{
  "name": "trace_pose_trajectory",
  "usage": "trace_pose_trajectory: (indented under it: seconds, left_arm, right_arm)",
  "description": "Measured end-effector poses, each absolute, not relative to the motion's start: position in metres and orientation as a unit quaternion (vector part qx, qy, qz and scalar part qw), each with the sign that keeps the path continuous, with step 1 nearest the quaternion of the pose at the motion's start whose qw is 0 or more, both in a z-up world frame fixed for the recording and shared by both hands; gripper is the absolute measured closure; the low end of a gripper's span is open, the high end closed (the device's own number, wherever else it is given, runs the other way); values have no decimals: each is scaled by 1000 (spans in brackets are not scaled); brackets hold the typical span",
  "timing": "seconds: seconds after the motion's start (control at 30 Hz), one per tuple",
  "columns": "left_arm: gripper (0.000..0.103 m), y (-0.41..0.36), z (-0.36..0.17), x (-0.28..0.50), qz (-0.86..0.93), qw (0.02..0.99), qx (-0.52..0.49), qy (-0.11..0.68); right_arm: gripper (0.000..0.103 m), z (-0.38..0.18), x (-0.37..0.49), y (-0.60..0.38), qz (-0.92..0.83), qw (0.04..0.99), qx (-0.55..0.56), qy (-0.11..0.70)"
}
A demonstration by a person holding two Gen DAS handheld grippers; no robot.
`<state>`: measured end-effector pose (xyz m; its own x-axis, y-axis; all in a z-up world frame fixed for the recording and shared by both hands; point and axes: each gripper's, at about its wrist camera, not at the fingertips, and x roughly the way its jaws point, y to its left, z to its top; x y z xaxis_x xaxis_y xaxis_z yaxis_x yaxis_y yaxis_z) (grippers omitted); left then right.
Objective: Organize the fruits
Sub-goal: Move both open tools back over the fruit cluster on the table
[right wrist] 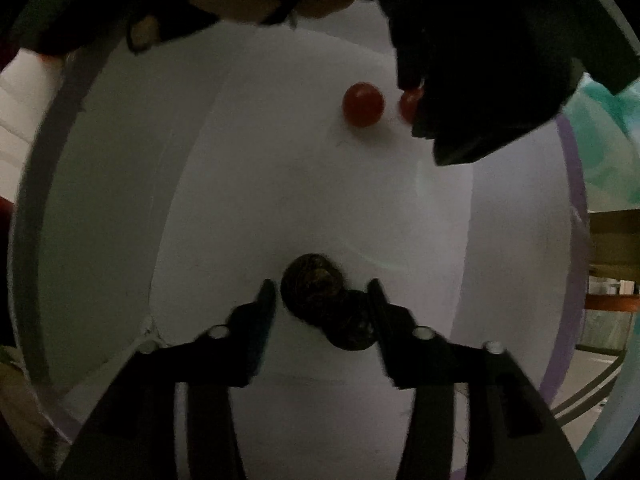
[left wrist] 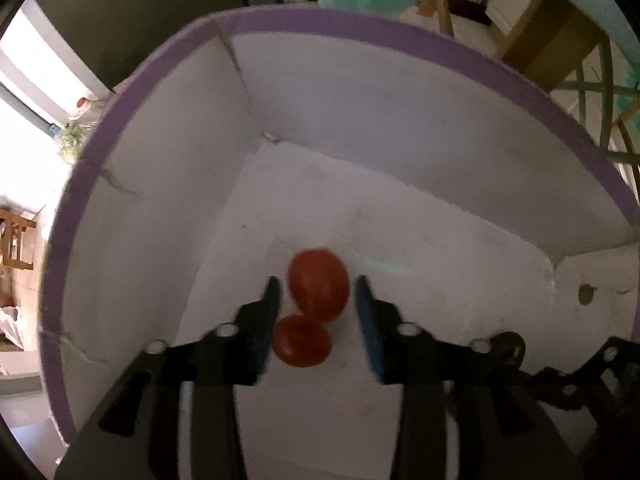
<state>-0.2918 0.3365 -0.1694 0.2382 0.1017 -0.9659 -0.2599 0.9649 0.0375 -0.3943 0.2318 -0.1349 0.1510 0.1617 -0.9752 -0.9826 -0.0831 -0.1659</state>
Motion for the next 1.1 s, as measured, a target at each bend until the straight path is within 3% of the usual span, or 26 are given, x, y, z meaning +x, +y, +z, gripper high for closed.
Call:
trace_pose_trajectory:
  seconds: [0.13, 0.3, 0.37, 0.4, 0.53, 0.67, 0.83, 1.1]
  left_arm:
    - [31, 329, -149, -305, 135, 798, -79, 582]
    - [26, 316, -87, -325, 209, 836, -45, 506]
    - [12, 300, -39, -337, 251, 869, -23, 426]
    - [2, 294, -22, -339, 259, 879, -17, 399]
    - [1, 242, 59, -323, 207, 929, -21, 305]
    - [1, 183, 87, -266, 101, 950, -59, 290]
    - [1, 105, 70, -162, 23, 947, -68, 314]
    - [1, 38, 27, -9, -46, 930, -84, 354]
  right_arm:
    - [39, -113, -395, 222, 532, 567, -503, 377]
    - [38, -52, -387, 192, 558, 618, -449, 323]
    - [37, -13, -376, 169, 567, 653, -405, 296]
    - [31, 9, -356, 164, 566, 673, -384, 282]
    - [23, 77, -303, 87, 506, 781, -280, 234]
    - [17, 96, -242, 6, 399, 858, -210, 245]
    - [17, 80, -153, -100, 260, 903, -118, 321]
    - [17, 45, -21, -174, 182, 902, -26, 390]
